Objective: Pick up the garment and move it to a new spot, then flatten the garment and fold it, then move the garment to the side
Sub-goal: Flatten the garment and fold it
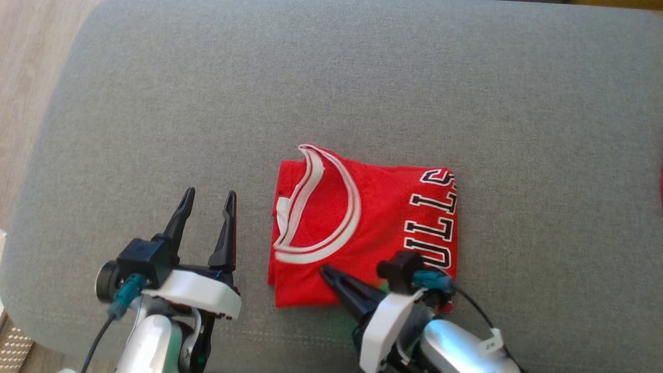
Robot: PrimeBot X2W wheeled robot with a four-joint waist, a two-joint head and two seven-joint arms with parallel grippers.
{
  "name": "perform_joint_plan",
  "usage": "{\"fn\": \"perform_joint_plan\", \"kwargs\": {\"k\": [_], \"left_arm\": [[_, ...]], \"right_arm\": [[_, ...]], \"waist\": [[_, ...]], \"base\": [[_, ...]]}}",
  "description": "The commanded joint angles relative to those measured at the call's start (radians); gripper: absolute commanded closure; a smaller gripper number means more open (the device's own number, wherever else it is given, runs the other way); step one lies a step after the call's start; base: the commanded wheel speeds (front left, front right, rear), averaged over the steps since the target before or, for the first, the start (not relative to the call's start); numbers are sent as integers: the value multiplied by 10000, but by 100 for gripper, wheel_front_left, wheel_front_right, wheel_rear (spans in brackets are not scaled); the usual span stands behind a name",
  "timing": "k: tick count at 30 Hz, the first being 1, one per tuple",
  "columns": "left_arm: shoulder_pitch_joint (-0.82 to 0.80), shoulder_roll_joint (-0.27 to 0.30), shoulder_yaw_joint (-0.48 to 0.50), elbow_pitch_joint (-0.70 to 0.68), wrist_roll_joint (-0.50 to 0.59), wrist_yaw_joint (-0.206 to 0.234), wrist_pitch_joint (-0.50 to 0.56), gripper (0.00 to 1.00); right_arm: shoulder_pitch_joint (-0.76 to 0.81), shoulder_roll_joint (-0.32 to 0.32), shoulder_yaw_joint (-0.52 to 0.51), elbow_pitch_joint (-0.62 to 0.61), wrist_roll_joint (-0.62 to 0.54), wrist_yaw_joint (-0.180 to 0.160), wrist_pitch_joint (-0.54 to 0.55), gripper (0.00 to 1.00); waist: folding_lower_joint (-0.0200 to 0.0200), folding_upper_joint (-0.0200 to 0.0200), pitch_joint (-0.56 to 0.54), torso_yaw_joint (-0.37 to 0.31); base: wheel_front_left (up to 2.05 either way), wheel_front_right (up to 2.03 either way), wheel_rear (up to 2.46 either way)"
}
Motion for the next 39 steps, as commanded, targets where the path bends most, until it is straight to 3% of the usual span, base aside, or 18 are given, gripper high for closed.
{"fn": "perform_joint_plan", "kwargs": {"k": [1,7,11,13,14,15,16,22,27,32,39], "left_arm": [[-408,45,340,-265,-72,-34,-118,0],[-348,39,418,-337,-73,-21,-120,0],[-270,80,528,-373,-52,31,-121,0],[-223,100,580,-392,-38,70,-121,0],[-174,125,627,-407,-34,98,-121,0],[-149,139,652,-424,-34,112,-121,0],[-120,156,676,-435,-33,128,-121,0],[64,292,811,-519,-31,235,-121,0],[226,411,873,-647,-69,292,-101,0],[546,494,895,-761,-139,346,-21,0],[1213,591,860,-957,-211,429,153,0]], "right_arm": [[-295,236,272,-253,114,-9,-131,100],[-726,237,588,-293,453,-9,-898,100],[-926,117,-211,-587,358,-9,-1436,100],[-909,-71,-949,-787,186,-9,-1591,100],[-776,-289,-1849,-1000,-53,-9,-1667,100],[-677,-398,-2342,-1142,-213,-9,-1695,80],[-553,-502,-2842,-1293,-393,-9,-1701,1],[497,-812,-5583,-2656,-1646,-9,-1286,0],[1467,-628,-7143,-4043,-2412,-9,-565,0],[2466,-363,-7814,-5193,-2885,-9,198,0],[3547,-226,-7996,-6089,-3099,-9,871,0]], "waist": [[0,0,4,-7],[0,0,-22,-125],[0,0,-143,-323],[0,0,-244,-430],[0,0,-356,-526],[0,0,-409,-573],[0,0,-464,-619],[0,0,-771,-889],[0,0,-999,-1066],[0,0,-1347,-1173],[0,0,-1840,-1246]], "base": [[0,0,0],[0,0,0],[0,0,0],[0,0,0],[0,0,0],[0,0,0],[0,0,0],[0,0,0],[0,0,0],[0,0,0],[0,0,0]]}}
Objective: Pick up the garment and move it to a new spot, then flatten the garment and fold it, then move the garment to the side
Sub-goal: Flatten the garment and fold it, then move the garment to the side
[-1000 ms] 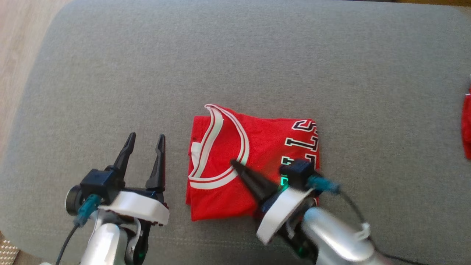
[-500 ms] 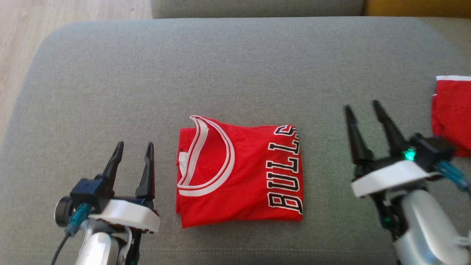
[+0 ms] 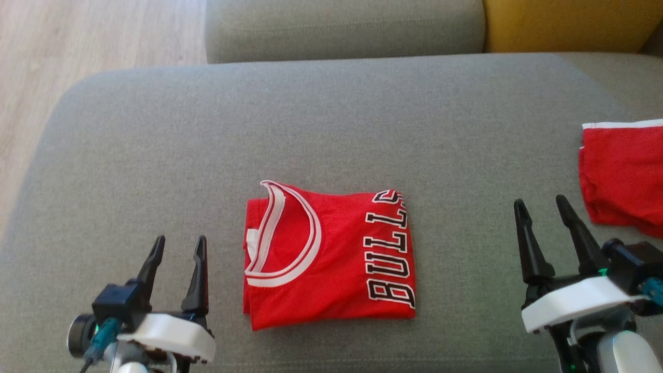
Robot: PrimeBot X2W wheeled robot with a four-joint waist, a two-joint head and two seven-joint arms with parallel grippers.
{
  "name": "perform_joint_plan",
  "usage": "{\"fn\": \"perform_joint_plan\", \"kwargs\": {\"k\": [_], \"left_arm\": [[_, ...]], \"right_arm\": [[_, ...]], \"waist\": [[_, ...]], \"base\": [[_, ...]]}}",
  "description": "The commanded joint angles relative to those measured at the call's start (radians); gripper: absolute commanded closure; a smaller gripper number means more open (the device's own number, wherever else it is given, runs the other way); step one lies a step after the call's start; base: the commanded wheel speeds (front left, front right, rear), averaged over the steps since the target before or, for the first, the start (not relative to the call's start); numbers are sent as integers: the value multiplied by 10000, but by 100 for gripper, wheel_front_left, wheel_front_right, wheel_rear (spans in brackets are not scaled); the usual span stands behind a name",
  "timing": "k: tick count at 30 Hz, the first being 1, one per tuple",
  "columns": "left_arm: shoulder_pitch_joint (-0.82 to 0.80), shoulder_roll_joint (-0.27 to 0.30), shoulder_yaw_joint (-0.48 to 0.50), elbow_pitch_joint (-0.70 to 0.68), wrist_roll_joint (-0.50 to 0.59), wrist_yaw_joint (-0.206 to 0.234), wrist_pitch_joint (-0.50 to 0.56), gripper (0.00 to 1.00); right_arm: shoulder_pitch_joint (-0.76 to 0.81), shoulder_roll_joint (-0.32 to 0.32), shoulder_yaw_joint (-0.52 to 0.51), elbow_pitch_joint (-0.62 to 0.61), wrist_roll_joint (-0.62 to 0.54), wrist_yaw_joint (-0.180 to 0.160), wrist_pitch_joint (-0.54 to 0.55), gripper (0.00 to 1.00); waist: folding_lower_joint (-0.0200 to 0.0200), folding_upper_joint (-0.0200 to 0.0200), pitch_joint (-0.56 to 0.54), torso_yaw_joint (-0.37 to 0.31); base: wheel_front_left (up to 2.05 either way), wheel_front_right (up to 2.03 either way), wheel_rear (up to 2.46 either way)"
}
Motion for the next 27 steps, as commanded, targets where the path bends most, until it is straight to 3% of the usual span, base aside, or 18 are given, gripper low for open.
{"fn": "perform_joint_plan", "kwargs": {"k": [1,27], "left_arm": [[-166,189,310,-470,-69,70,68,0],[342,485,144,-876,-187,217,409,0]], "right_arm": [[-56,8,174,-591,-74,-7,127,0],[664,36,93,-1025,-178,-7,580,0]], "waist": [[0,0,-224,-31],[0,0,-648,30]], "base": [[0,0,0],[0,0,0]]}}
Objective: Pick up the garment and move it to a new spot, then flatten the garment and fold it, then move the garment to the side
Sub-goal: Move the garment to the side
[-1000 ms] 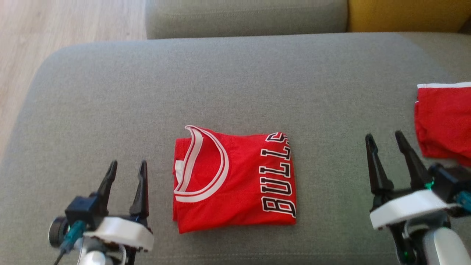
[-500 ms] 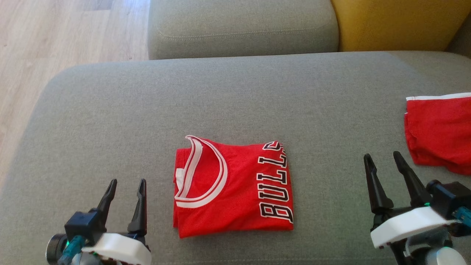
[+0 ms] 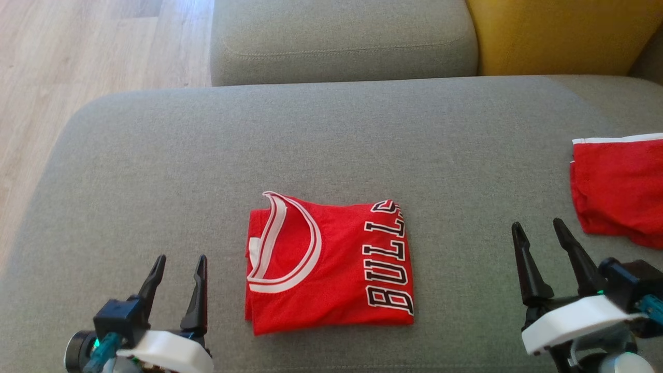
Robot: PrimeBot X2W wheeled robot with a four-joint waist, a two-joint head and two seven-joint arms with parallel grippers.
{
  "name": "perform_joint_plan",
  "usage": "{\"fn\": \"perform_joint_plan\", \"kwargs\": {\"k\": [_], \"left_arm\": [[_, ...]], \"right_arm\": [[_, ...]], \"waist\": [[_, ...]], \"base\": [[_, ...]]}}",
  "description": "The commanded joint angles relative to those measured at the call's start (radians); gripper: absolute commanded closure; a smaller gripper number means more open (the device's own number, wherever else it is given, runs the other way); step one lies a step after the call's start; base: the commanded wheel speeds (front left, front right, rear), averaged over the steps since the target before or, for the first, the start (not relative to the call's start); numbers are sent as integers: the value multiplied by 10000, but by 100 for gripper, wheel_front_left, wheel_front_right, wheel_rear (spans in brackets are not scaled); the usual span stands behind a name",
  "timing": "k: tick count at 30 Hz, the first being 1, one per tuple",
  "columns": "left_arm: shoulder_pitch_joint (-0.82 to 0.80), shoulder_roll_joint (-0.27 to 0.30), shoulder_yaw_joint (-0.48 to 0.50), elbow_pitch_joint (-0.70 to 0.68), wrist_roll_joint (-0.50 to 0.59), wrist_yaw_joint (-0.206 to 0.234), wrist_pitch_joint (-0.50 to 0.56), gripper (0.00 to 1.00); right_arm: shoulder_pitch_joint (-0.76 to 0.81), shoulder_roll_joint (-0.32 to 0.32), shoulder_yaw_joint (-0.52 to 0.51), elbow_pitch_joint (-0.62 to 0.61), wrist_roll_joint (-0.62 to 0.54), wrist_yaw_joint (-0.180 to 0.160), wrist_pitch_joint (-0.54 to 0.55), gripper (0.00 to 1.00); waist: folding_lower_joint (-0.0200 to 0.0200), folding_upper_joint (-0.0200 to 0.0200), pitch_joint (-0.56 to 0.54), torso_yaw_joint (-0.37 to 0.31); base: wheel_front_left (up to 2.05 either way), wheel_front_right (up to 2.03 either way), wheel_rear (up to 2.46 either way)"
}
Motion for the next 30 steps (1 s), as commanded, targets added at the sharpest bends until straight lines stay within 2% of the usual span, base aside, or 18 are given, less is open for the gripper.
{"fn": "perform_joint_plan", "kwargs": {"k": [1,23,30], "left_arm": [[-427,151,346,-378,-85,60,-24,0],[-567,259,273,-421,-199,190,-115,0],[-1012,164,172,-551,-222,154,-285,0]], "right_arm": [[-279,-114,173,-403,-70,-7,35,0],[-373,-83,149,-308,-148,-7,37,0],[-625,-105,385,149,-156,-7,155,0]], "waist": [[0,0,1,7],[0,0,136,105],[0,0,702,664]], "base": [[0,0,0],[0,0,0],[0,0,0]]}}
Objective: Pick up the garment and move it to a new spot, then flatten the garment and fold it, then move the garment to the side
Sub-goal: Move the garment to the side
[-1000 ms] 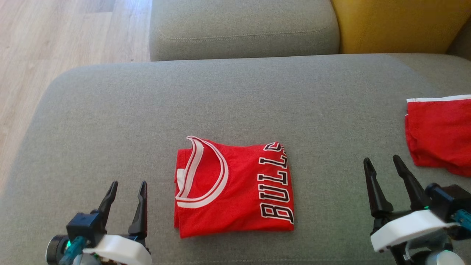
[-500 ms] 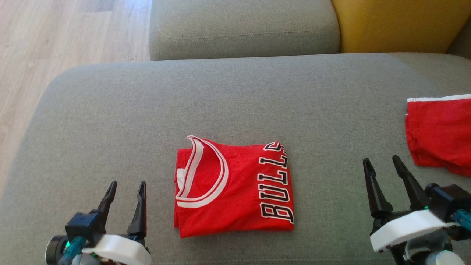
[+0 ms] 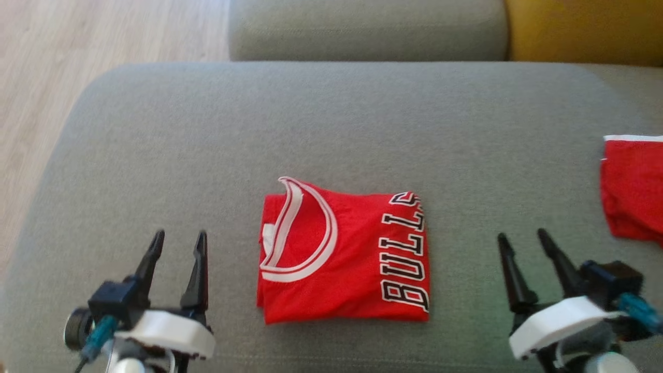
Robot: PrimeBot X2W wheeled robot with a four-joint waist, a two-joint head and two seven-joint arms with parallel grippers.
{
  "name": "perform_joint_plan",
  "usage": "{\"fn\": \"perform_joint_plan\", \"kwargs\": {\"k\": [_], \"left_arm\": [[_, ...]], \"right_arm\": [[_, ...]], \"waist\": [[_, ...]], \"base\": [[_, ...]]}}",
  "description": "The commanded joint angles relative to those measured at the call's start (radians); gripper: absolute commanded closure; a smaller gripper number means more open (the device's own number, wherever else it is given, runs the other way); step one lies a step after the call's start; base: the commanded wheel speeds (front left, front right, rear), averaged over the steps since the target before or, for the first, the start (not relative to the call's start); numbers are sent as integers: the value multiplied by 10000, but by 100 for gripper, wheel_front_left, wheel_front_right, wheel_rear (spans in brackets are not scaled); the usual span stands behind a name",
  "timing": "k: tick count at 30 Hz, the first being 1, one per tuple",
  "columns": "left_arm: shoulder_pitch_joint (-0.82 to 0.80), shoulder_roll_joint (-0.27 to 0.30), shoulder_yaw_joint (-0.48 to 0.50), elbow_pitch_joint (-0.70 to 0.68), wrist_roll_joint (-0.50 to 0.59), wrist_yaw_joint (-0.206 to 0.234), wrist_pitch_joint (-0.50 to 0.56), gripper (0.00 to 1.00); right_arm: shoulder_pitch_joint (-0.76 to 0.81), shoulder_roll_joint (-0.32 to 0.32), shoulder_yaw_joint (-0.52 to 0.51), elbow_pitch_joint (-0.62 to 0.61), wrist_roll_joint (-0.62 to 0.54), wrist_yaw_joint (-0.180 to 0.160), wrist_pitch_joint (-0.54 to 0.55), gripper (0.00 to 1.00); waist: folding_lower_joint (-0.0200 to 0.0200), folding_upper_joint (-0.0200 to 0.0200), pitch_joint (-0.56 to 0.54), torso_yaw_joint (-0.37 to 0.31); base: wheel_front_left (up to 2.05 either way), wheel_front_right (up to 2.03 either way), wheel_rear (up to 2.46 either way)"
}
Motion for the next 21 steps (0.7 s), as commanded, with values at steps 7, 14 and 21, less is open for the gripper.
{"fn": "perform_joint_plan", "kwargs": {"k": [7,14,21], "left_arm": [[-1497,-106,119,-307,44,-155,-405,0],[-2062,-291,-13,-83,161,-339,-504,0],[-2260,-442,59,-120,284,-445,-518,0]], "right_arm": [[-1472,-42,1108,1472,-23,-7,28,0],[-2122,86,1205,3627,-65,-7,209,0],[-2663,194,1551,4874,154,-7,404,45]], "waist": [[0,0,1059,1139],[0,0,1352,1768],[0,0,1528,1922]], "base": [[0,0,0],[0,0,0],[0,0,0]]}}
